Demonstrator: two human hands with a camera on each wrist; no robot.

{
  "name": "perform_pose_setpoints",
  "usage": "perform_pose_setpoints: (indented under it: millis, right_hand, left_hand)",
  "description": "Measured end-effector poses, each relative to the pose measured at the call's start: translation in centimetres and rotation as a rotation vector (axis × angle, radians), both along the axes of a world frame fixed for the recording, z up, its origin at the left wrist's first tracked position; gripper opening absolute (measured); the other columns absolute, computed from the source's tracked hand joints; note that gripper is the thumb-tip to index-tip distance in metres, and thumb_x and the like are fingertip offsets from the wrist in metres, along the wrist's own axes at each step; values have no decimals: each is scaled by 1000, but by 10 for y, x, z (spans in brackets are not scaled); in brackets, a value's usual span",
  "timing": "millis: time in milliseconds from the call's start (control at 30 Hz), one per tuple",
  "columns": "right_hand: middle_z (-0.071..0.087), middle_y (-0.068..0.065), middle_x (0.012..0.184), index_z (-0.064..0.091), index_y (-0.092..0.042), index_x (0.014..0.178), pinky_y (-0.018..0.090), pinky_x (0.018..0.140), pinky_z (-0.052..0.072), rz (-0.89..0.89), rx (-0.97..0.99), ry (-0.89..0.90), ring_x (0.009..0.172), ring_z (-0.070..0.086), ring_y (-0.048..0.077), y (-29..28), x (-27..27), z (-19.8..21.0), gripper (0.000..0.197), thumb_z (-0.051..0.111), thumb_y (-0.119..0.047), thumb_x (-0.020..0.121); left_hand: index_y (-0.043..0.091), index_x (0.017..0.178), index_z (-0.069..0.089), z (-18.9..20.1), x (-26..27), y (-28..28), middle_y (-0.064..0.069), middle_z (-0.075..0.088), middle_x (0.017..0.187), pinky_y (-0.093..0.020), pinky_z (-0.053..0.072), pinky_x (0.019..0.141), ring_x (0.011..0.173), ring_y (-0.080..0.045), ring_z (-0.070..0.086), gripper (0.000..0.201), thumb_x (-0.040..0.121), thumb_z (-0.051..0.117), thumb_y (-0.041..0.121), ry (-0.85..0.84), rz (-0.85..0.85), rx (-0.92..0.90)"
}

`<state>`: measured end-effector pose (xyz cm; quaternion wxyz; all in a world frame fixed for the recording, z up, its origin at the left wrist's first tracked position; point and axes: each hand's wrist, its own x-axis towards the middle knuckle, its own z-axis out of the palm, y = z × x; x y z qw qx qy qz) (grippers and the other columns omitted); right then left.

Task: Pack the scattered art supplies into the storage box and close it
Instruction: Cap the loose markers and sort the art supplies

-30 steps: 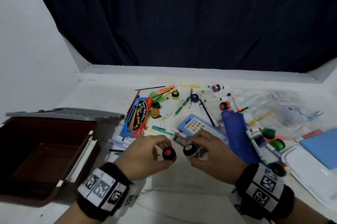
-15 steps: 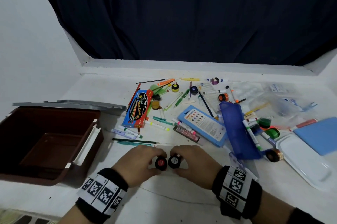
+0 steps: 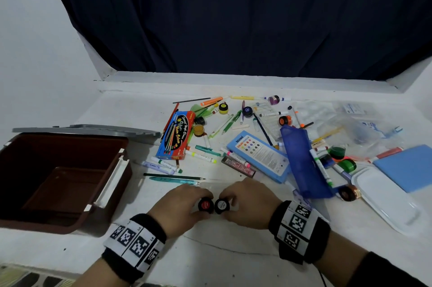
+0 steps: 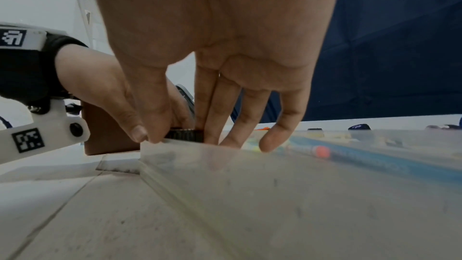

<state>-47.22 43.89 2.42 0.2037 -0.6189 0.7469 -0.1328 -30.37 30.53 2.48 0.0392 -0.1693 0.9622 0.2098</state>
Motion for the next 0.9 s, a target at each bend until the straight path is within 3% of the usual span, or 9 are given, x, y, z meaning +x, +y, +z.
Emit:
perform_pose_setpoints:
  millis: [167,300,367,433,500,567,667,900]
  right_hand:
    - [69,-10,103,68,-30,108,34,80,54,18,67,-19,88,63,10,-4,-5,4,34,69,-47,78]
    - [68,-11,109,65,-29,120,25,77,54,-37,61,-198,83,65,5,4,-15,9,48,77,-46,77]
    - [69,-11,103,67,-29,115,17,73,52,-167,-85,-270,81,66,4,16,-19,14,39,78,-40,79]
    - [71,-11,94,70,-29,104,15,70,52,-323,-286,-333,78,66,4,32,-24,19,22,76,-30,83]
    - [71,-12,88,71,-28,97,16,69,52,-471,-452,-365,75,66,6,52,-30,24,16,74,-20,85]
    - [71,-13,83,72,-27,96,16,67,51,-592,-544,-379,73,67,8,74,-41,27,18,74,-14,84]
    - [73,-12,82,73,-27,97,18,69,51,-710,-582,-306,75,68,8,110,-68,31,19,73,-13,85]
    - [70,-10,77,71,-27,95,23,67,51,-742,-558,-106,67,64,13,178,-158,35,22,68,-7,84]
  left_hand:
    - [36,137,52,-1,-1,-1,13,61,127,-13,30,84,110,-8,51,46,93,63,44,1,15,-20]
    - [37,139,48,1,-2,2,20,56,133,-9,31,89,111,-3,49,53,90,66,47,51,-2,23]
    - [41,132,52,10,-6,5,26,57,126,-7,34,85,101,3,49,47,89,66,50,155,6,76]
    - [44,123,56,21,-12,11,29,60,116,-10,39,79,99,0,55,36,89,65,50,319,37,176]
    - [44,116,59,33,-23,18,26,64,111,-13,43,77,99,-5,60,28,89,63,50,486,55,302]
    - [40,113,63,41,-36,28,20,67,110,-23,49,79,99,-11,63,24,91,63,48,585,63,415]
    - [32,110,66,46,-60,45,12,70,106,-30,52,77,98,-16,64,25,89,63,45,624,48,562]
    - [34,106,67,51,-128,98,8,70,96,-21,51,76,91,-14,66,16,91,68,27,622,53,686]
